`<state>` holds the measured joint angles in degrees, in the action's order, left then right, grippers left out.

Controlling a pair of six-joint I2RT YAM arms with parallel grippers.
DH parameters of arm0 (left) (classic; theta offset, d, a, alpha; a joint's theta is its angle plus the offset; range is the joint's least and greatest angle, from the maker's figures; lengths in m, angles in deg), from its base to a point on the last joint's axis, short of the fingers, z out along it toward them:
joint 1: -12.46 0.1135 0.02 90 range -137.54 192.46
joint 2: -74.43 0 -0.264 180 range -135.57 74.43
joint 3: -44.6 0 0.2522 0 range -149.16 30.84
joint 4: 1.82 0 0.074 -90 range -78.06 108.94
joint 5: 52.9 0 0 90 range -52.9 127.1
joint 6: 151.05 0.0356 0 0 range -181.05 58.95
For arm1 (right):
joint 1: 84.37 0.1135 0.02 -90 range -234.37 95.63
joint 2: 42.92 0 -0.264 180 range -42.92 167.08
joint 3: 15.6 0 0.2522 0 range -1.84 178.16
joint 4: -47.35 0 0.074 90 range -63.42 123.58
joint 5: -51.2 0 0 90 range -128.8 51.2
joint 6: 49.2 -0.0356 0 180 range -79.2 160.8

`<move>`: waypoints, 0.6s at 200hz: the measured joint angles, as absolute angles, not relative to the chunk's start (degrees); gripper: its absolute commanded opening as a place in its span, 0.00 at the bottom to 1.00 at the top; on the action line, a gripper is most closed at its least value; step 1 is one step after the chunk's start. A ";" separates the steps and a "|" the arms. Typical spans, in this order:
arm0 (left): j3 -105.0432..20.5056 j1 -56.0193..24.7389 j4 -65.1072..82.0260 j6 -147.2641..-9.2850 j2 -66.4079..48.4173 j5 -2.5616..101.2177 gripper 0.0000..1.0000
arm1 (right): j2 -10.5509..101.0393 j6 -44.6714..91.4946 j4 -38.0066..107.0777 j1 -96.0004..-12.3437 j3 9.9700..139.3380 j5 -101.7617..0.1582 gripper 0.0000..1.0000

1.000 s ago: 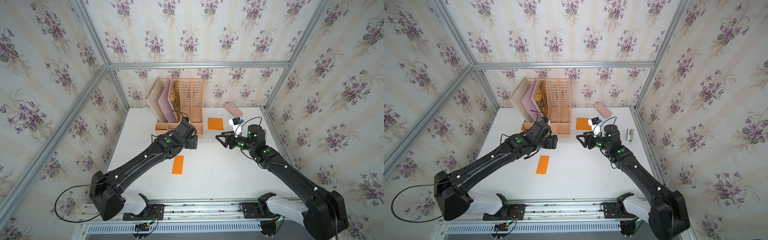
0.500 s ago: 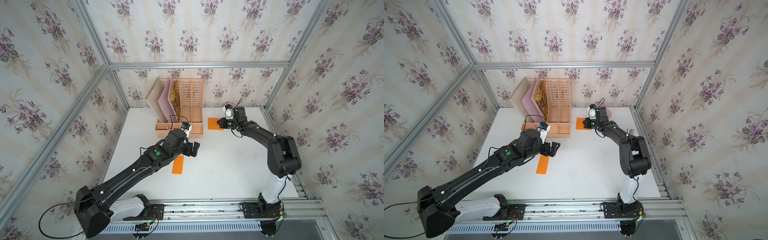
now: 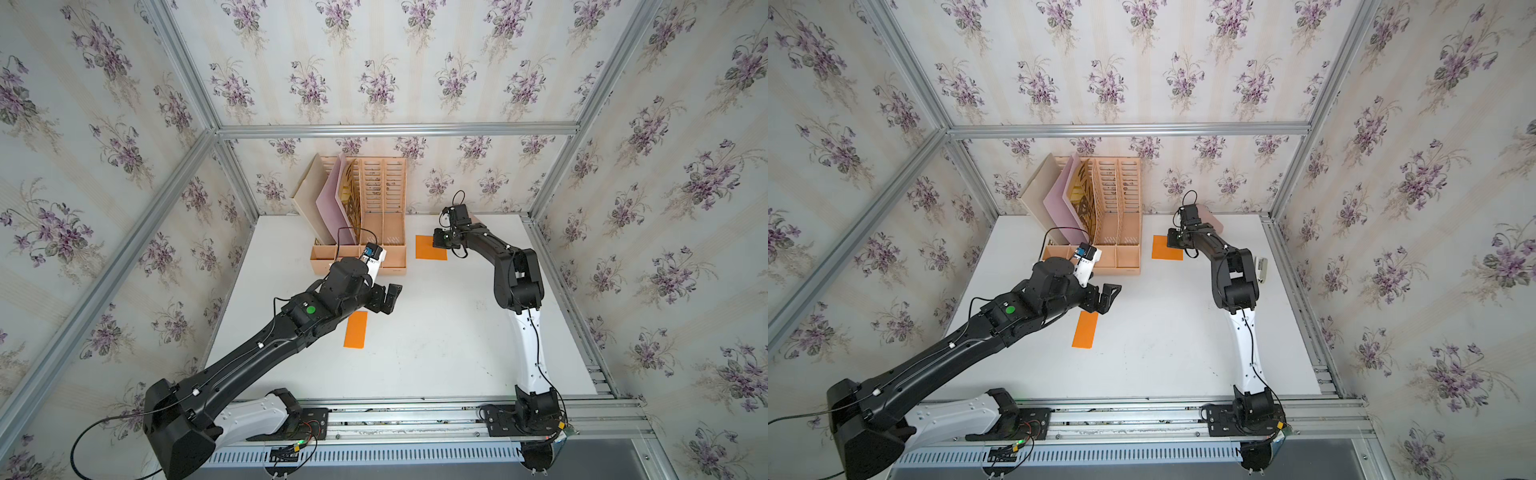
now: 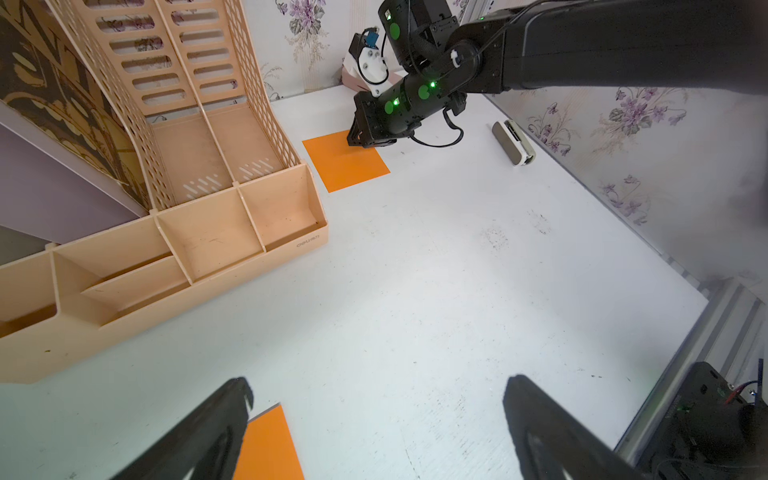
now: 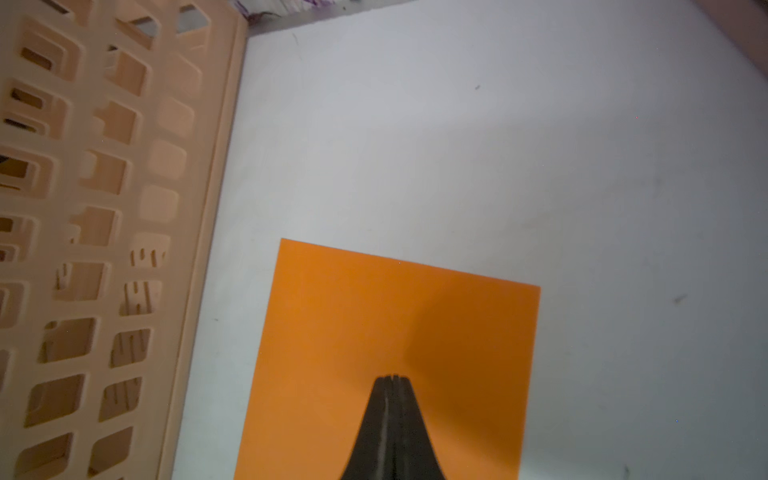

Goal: Fold the square paper along the opposite sides
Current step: Move the paper to the center of the board.

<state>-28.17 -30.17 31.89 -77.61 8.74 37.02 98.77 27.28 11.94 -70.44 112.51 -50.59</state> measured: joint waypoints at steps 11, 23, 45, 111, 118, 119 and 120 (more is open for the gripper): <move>-28.36 -30.17 31.91 -77.59 8.66 36.98 0.99 | 99.93 27.02 10.34 -70.57 114.10 -51.12 0.00; -28.65 -30.17 31.93 -77.59 8.44 36.85 0.99 | 100.21 26.58 9.62 -70.51 114.58 -51.23 0.00; -28.98 -30.17 32.10 -77.61 8.17 36.78 0.99 | 99.42 26.01 11.54 -70.40 111.72 -52.19 0.00; -30.02 -30.17 36.34 -79.21 7.96 36.80 0.99 | 78.09 24.20 24.96 -67.36 74.50 -53.74 0.00; -30.02 -30.15 36.96 -79.60 7.96 36.83 0.99 | 75.51 24.04 26.54 -66.90 70.26 -53.79 0.00; -30.02 -30.15 37.07 -79.62 7.96 36.83 0.99 | 75.23 24.00 26.69 -66.86 69.80 -53.79 0.00; -30.02 -30.17 37.13 -79.64 7.96 36.85 0.99 | 74.92 23.93 26.82 -66.79 69.34 -53.76 0.00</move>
